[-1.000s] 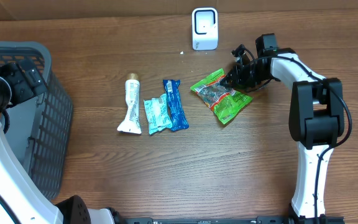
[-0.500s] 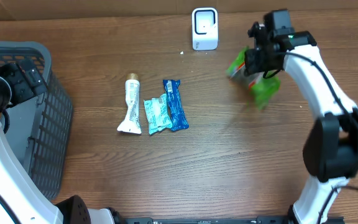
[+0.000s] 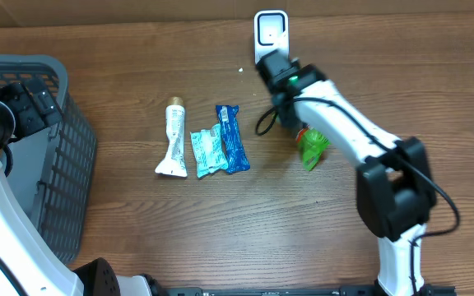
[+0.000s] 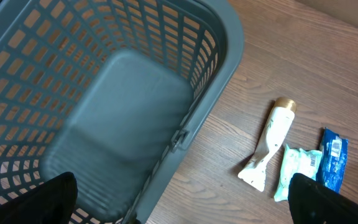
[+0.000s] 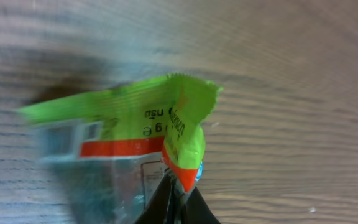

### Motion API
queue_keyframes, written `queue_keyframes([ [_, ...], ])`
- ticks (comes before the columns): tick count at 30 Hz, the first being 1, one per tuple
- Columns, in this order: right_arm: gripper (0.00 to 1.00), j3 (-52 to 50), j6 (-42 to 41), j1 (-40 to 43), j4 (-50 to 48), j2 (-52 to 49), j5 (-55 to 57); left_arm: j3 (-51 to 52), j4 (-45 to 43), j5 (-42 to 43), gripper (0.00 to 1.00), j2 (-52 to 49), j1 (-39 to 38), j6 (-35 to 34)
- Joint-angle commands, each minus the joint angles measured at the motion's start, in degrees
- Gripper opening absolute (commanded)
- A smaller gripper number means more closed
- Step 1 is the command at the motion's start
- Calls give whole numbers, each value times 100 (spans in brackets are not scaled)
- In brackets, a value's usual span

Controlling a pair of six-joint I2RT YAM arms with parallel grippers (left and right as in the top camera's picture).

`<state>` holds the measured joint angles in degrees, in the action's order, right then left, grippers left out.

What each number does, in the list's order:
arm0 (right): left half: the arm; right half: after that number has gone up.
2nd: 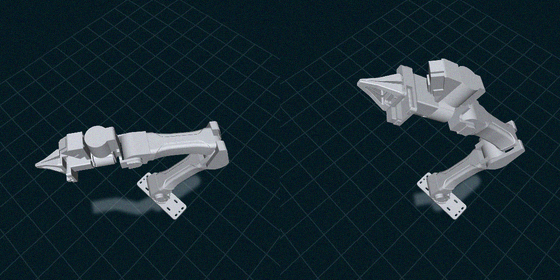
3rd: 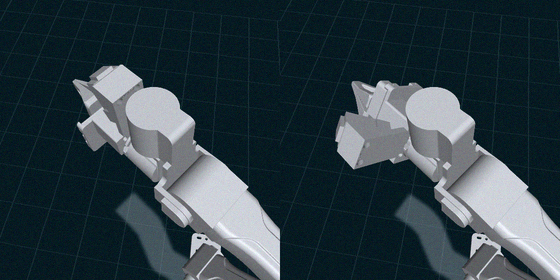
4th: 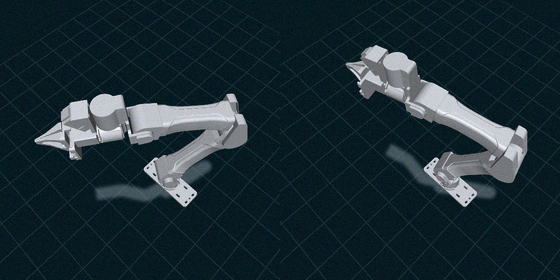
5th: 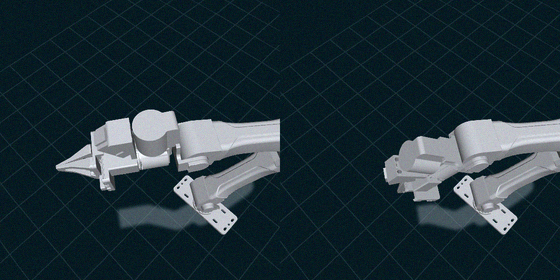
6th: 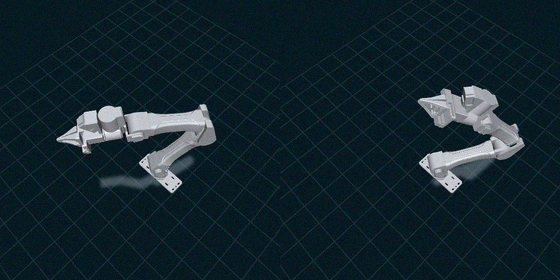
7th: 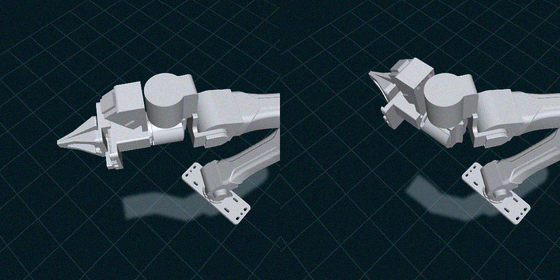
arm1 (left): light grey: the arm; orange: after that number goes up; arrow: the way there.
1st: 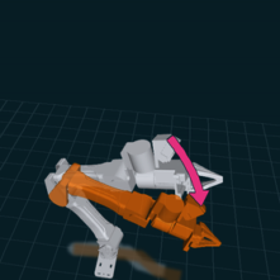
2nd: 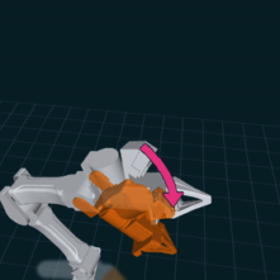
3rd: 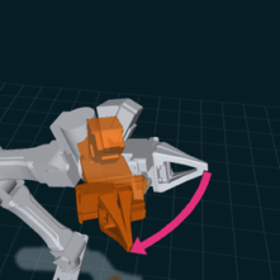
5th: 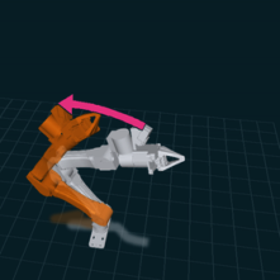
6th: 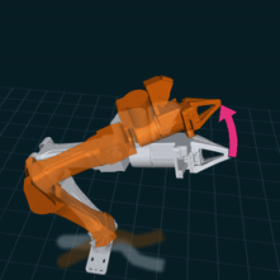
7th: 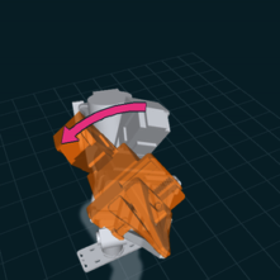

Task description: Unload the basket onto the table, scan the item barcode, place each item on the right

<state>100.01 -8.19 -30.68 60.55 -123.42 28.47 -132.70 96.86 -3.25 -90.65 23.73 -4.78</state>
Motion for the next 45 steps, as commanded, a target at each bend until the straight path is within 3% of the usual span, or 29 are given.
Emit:
queue_keyframes([
  [1,4,50,-562,-240,59,-92,179,-79,-7,28,100,-9,26,-81],
  [9,3,297,-568,-407,251,-35,501,-79,-7,26,100,-9,26,-81],
  [15,3,872,-1709,-48,1499,-11,1928,-81,-7,28,99,-9,26,-81],
  [20,3,1281,-1626,284,2262,-2,2361,-81,-7,28,100,-9,26,-81],
  [27,3,1246,-214,767,1725,-28,1163,-81,-7,28,100,-9,26,-81],
  [36,3,1246,-219,916,1711,-125,966,-81,-7,28,100,-9,26,-81],
  [45,3,1246,-227,750,1897,-450,63,-81,-7,26,100,-9,26,-81],
])
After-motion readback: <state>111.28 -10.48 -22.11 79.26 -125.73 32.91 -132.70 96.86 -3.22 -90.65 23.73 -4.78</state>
